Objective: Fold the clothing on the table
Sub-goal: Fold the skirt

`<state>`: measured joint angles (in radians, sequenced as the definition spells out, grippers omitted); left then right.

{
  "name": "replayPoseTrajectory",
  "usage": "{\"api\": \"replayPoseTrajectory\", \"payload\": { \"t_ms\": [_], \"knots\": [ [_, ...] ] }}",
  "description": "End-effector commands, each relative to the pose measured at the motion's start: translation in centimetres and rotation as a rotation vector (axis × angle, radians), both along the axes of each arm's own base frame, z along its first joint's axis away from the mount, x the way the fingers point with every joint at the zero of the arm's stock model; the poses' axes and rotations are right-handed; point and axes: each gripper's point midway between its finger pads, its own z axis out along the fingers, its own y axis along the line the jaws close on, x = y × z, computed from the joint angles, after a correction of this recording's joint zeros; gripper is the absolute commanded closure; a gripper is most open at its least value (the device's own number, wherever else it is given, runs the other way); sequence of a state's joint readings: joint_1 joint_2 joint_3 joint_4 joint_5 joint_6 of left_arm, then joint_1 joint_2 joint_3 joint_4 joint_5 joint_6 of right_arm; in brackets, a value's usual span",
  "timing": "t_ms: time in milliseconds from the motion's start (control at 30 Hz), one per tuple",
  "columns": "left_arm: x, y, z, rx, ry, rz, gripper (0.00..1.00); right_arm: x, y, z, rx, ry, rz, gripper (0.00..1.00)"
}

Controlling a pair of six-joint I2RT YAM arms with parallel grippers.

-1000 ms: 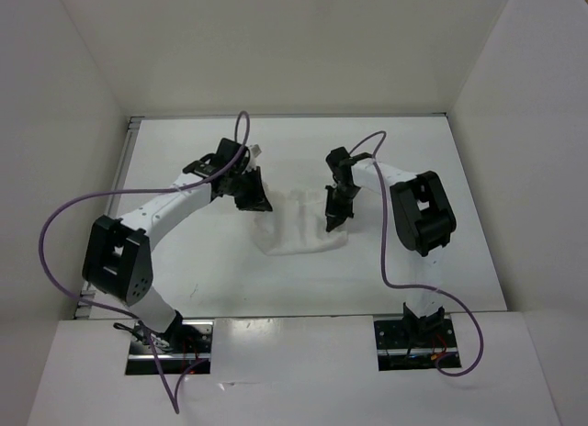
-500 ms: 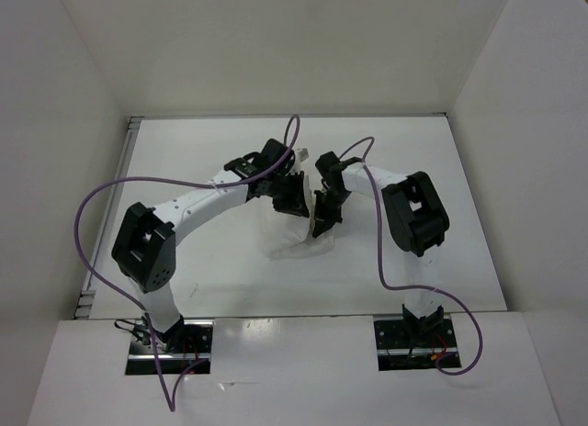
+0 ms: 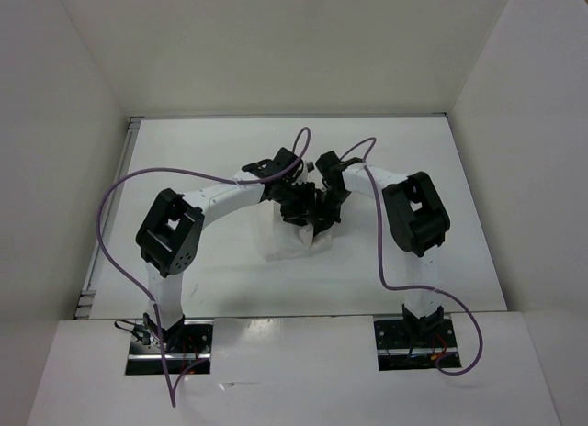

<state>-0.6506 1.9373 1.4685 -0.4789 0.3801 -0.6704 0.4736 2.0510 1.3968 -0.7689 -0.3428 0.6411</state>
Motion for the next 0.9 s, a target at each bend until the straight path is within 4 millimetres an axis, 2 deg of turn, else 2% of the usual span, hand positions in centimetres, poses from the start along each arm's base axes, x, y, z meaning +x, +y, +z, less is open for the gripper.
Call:
{"api": "replayPoseTrajectory", "payload": {
  "t_ms": [0, 67, 133, 200, 233, 267, 333, 367, 433, 500, 633, 667, 700, 733, 800, 867],
  "knots": [
    [1.9, -3.9, 4.3, -0.190, -0.058, -0.012, 0.45, 1.2, -0.1, 0.6, -0.028, -0.082, -0.050, 0.84],
    [1.9, -4.6, 5.3, -0.244, -0.054, -0.022, 0.28, 2.0, -1.0, 1.7, -0.016, -0.113, -0.109, 0.84],
    [2.0, -5.0, 5.7, -0.267, -0.049, -0.019, 0.26, 2.7, -1.9, 3.5, -0.014, -0.165, -0.147, 0.84],
    [2.0, -5.1, 7.1, -0.291, -0.065, -0.012, 0.26, 3.4, -3.3, 5.0, -0.033, -0.198, -0.194, 0.84],
    [2.1, -5.3, 8.3, -0.319, -0.079, -0.012, 0.25, 3.6, -4.1, 5.7, -0.043, -0.215, -0.212, 0.84],
    [2.2, -5.4, 10.4, -0.353, -0.113, -0.012, 0.25, 3.9, -5.9, 6.9, -0.076, -0.240, -0.251, 0.84],
    [2.3, -5.7, 14.0, -0.407, -0.170, -0.029, 0.24, 4.5, -7.7, 8.7, -0.109, -0.282, -0.296, 0.84],
    [2.3, -5.6, 16.0, -0.430, -0.212, -0.026, 0.23, 4.4, -9.3, 9.6, -0.147, -0.298, -0.328, 0.84],
    [2.2, -4.5, 18.4, -0.439, -0.263, -0.020, 0.23, 4.7, -9.7, 10.9, -0.161, -0.330, -0.315, 0.84],
    [3.0, -3.1, 19.5, -0.413, -0.307, 0.044, 0.23, 4.8, -9.3, 12.0, -0.138, -0.341, -0.279, 0.84],
    [4.2, 2.7, 18.3, -0.253, -0.381, 0.230, 0.23, 4.4, -6.1, 12.7, -0.059, -0.339, -0.189, 0.81],
    [4.1, 3.6, 17.4, -0.215, -0.381, 0.260, 0.23, 4.5, -5.2, 13.2, -0.030, -0.352, -0.175, 0.81],
    [4.5, 5.7, 14.8, -0.135, -0.365, 0.323, 0.23, 4.8, -3.8, 13.5, 0.031, -0.365, -0.140, 0.80],
    [4.4, 7.0, 14.7, -0.119, -0.376, 0.355, 0.23, 4.6, -2.8, 13.9, 0.070, -0.374, -0.107, 0.80],
    [3.8, 8.4, 12.8, -0.095, -0.328, 0.405, 0.23, 4.6, -1.6, 12.7, 0.118, -0.327, -0.085, 0.80],
    [2.6, 9.4, 10.6, -0.076, -0.289, 0.413, 0.23, 4.1, -2.0, 10.7, 0.091, -0.289, -0.057, 0.80]
  ]
}}
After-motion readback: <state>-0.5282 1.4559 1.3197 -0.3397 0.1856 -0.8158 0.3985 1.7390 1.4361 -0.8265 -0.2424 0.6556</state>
